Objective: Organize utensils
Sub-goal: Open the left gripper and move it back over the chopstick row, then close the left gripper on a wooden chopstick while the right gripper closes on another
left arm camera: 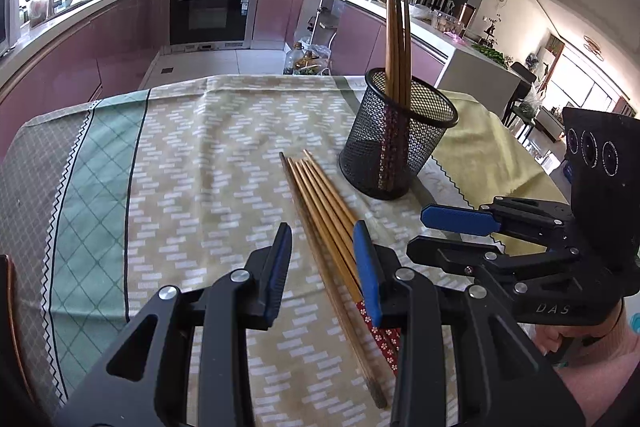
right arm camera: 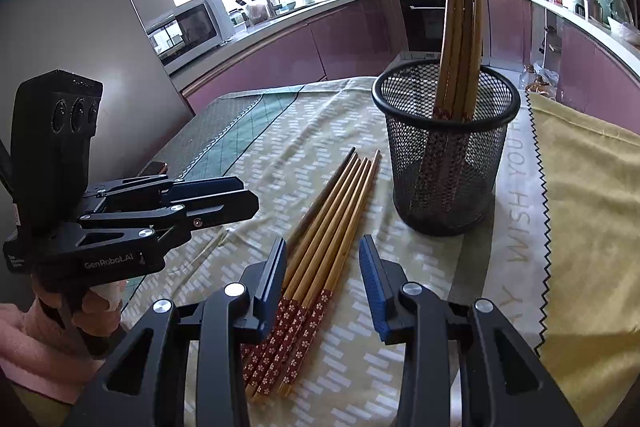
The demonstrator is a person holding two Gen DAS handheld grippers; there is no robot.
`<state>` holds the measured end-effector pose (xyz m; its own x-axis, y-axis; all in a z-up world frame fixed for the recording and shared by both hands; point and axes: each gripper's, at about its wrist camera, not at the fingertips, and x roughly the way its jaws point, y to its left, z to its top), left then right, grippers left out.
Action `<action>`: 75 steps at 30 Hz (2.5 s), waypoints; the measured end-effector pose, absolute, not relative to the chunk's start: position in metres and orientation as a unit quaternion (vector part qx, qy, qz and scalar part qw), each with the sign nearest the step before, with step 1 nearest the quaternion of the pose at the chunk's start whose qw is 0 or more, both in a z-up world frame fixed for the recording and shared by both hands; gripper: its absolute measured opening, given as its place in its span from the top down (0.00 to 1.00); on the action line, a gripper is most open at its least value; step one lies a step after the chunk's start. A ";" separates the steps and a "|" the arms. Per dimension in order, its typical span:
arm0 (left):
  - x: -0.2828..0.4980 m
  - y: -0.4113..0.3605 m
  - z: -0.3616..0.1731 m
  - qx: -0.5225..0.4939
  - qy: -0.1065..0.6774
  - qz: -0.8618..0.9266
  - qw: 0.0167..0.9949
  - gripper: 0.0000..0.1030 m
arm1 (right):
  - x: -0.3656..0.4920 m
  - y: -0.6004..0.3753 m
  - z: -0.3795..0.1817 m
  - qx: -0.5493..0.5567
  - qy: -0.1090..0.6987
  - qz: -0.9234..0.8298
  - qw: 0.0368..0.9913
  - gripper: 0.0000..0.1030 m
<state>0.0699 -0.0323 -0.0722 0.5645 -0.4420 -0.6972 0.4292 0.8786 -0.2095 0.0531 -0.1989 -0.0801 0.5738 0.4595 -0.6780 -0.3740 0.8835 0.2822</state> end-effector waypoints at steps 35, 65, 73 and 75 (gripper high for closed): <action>0.072 -0.052 -0.113 0.030 0.443 -0.229 0.866 0.71 | 0.066 -0.186 -0.106 0.014 0.442 0.181 0.878 0.69; 0.102 -0.061 -0.117 0.053 0.452 -0.214 0.864 0.81 | 0.096 -0.171 -0.107 -0.027 0.444 0.162 0.881 0.79; 0.108 -0.063 -0.118 0.045 0.455 -0.211 0.864 0.89 | 0.102 -0.173 -0.109 -0.007 0.441 0.164 0.882 0.90; 0.108 -0.062 -0.118 0.038 0.456 -0.209 0.864 0.89 | 0.102 -0.176 -0.109 0.001 0.441 0.164 0.882 0.92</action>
